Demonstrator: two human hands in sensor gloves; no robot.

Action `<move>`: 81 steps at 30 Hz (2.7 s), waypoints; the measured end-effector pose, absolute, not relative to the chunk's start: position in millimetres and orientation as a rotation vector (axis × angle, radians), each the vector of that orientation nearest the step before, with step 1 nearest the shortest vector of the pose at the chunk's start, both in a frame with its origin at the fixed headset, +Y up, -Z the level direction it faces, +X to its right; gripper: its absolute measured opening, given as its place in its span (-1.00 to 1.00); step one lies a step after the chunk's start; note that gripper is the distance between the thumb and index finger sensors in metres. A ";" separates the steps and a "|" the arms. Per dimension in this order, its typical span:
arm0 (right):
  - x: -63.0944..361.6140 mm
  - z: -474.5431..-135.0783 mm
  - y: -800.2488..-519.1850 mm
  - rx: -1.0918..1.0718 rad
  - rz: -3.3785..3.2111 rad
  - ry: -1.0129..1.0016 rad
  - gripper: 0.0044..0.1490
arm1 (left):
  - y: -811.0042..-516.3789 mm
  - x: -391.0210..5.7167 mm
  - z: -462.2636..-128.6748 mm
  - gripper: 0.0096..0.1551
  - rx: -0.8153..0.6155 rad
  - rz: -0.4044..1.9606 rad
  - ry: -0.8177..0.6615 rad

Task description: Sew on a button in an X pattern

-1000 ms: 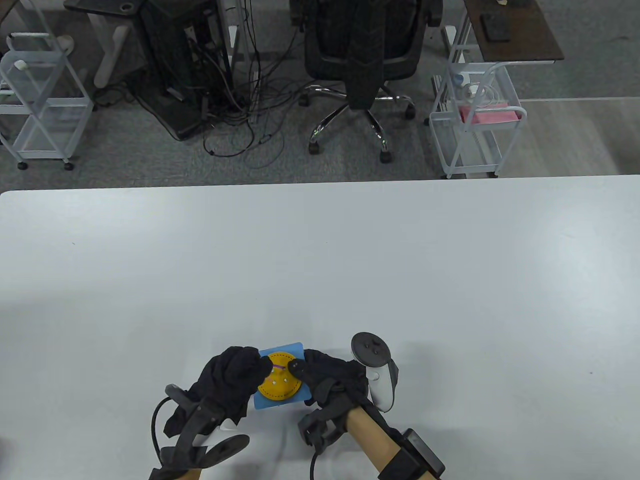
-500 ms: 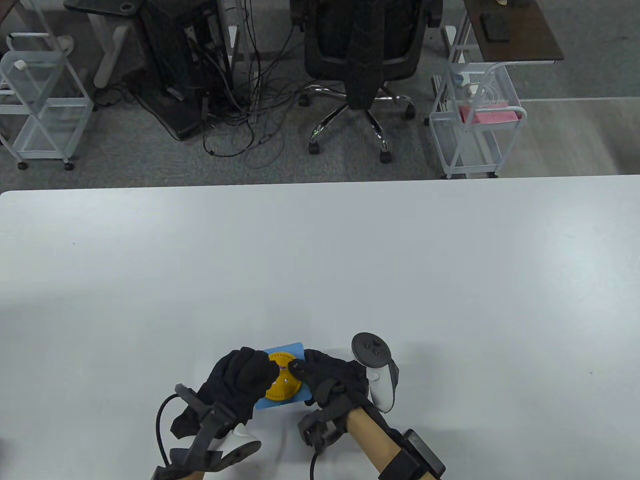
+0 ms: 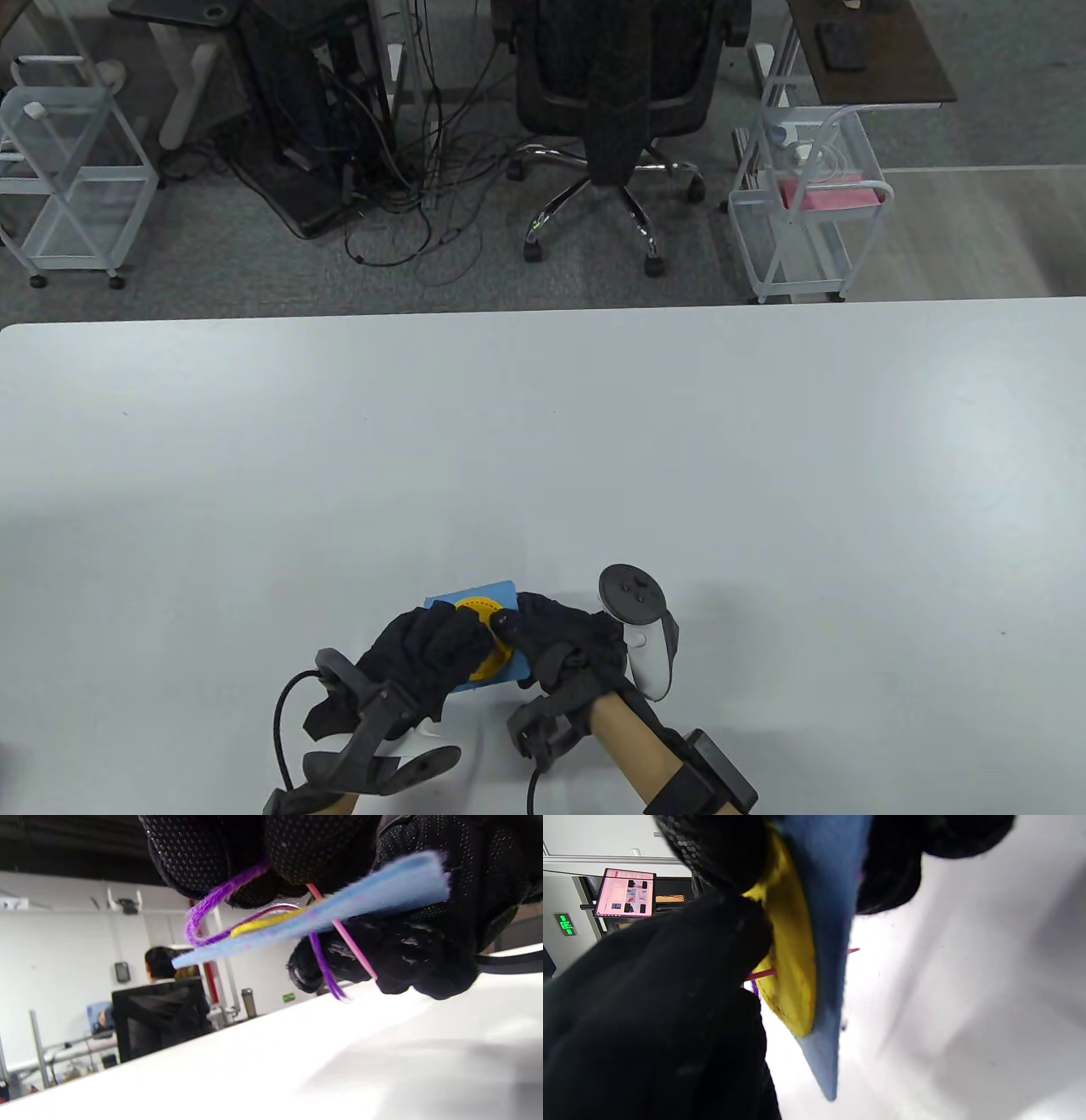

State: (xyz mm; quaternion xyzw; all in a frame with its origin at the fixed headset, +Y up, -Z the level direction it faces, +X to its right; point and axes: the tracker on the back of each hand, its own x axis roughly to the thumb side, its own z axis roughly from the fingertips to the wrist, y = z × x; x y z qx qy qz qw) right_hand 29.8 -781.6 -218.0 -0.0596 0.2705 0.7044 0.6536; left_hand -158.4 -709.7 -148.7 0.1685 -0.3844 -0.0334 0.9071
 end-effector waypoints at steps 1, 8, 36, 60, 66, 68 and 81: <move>30.4 -218.1 -782.0 -0.138 1.595 0.615 -0.38 | -710.2 -159.6 -149.5 -0.59 0.314 -0.034 -0.794; 32.0 -218.2 -782.1 -0.141 1.591 0.617 -0.38 | -708.2 -174.6 -155.6 -0.40 0.248 0.132 -0.747; 13.5 -219.5 -774.3 0.217 1.624 0.934 -0.42 | -739.2 -223.7 -192.4 -0.25 -0.379 1.036 -0.463; 32.6 -222.8 -771.3 0.029 1.502 0.753 -0.27 | -741.7 -232.5 -195.4 -0.54 -0.312 1.266 -0.303; 37.4 -220.5 -778.7 -0.052 1.463 0.830 -0.26 | -734.7 -249.8 -190.0 -0.54 -0.120 1.300 -0.147; 30.5 -216.9 -784.0 -0.045 1.350 0.944 -0.27 | -732.9 -251.7 -188.1 -0.54 -0.079 1.303 -0.120; -10.4 -187.2 -813.4 -0.067 0.618 1.199 -0.13 | -732.0 -234.4 -180.7 -0.54 -0.040 1.360 -0.103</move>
